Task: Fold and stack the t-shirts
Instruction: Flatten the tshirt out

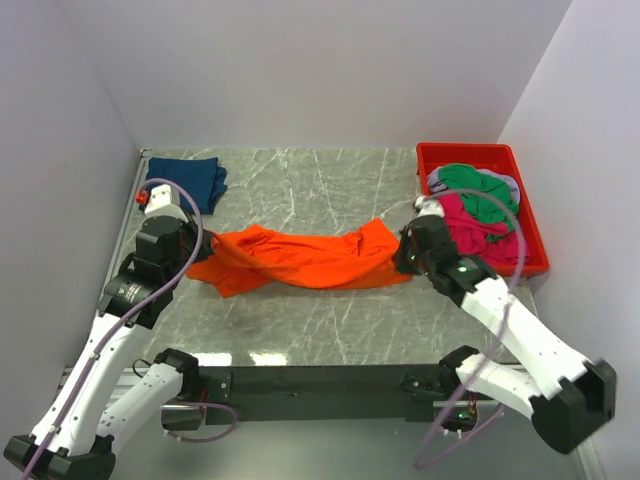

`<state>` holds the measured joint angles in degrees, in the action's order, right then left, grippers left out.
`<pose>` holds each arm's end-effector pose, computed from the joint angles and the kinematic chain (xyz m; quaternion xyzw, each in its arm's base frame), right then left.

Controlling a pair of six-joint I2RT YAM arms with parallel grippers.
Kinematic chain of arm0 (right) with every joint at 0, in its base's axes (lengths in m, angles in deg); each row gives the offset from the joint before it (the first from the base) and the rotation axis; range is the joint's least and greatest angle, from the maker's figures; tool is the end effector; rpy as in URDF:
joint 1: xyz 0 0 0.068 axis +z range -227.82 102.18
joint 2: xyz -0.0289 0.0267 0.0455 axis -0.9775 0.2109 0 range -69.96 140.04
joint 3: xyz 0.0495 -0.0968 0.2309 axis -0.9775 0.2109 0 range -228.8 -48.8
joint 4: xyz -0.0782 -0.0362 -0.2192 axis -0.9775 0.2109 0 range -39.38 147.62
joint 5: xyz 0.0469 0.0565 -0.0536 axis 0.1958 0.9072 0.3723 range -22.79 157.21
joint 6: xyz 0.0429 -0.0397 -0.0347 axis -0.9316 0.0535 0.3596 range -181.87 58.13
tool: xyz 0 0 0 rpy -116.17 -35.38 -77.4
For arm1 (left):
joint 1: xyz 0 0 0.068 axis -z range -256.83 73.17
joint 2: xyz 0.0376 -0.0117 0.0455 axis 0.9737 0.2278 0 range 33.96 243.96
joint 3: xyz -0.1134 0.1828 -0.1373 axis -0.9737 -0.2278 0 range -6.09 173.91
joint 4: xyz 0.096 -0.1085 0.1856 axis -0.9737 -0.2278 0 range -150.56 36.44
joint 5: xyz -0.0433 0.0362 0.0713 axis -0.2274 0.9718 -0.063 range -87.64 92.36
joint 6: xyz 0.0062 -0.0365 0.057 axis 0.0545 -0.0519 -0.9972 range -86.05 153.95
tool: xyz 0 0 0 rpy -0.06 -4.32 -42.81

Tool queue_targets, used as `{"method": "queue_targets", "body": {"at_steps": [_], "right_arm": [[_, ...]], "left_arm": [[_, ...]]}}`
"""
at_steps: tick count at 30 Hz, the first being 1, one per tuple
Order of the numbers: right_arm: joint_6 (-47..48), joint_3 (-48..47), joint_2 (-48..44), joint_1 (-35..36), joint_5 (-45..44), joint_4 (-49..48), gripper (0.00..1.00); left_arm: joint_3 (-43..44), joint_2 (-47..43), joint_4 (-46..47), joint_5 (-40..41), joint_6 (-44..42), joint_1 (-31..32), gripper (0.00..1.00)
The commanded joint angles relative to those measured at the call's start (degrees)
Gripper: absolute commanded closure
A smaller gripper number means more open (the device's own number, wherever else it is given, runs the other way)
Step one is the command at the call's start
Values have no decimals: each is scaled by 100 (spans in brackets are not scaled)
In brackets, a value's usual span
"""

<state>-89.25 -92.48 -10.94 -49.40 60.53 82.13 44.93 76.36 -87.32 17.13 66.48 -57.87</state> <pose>0.1846 0.0926 0.2311 0.0130 0.9285 0.1239 0.3498 0.1548 -0.0385 0.3173 -0.1673 0.8230 -0.1333 0.5262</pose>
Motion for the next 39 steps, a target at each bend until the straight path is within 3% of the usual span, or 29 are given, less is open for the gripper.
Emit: {"method": "queue_targets", "body": {"at_steps": [1, 9, 14, 26, 31, 39], "right_arm": [[504, -921, -585, -4, -650, 189, 100], [953, -3382, -716, -12, -695, 1067, 100], [1058, -4795, -954, -12, -38, 1577, 100], [1313, -7083, -1156, -4, 1502, 2307, 100], [1358, -7287, -1174, -12, 1275, 2141, 100], [1525, -6286, -682, -12, 405, 1693, 100]], "left_arm": [[653, 84, 405, -378, -177, -42, 99], [2627, 182, 3, -308, -283, -59, 99], [4035, 164, -429, -456, -441, -59, 99], [6865, 419, -1019, -1625, -502, -59, 99], [6930, 595, -738, -1881, -502, -59, 99], [5744, 1499, -263, -1793, -608, -59, 99]]}}
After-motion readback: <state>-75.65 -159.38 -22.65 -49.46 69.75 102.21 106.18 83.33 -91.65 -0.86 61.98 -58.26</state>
